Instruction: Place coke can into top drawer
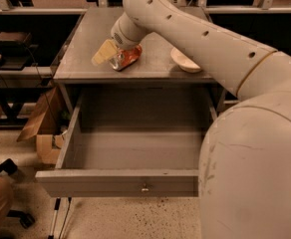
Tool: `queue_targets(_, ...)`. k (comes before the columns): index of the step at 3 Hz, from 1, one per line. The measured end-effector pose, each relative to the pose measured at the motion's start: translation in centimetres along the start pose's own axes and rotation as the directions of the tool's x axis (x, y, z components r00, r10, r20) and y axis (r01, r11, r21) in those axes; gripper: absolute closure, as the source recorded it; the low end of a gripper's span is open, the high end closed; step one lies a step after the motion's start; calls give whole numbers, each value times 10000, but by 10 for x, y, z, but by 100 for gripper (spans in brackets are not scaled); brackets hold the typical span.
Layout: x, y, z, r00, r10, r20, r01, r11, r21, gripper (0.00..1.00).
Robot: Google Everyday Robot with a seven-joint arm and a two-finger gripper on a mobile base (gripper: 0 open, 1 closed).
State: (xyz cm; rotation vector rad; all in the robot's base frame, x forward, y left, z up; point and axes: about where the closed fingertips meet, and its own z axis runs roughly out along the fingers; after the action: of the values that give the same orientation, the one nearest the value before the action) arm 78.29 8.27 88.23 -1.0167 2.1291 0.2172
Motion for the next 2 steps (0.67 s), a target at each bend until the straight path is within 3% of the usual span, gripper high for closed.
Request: queue_targets(2,-5,-21,31,9993,94,-363,-66,9971,762,0)
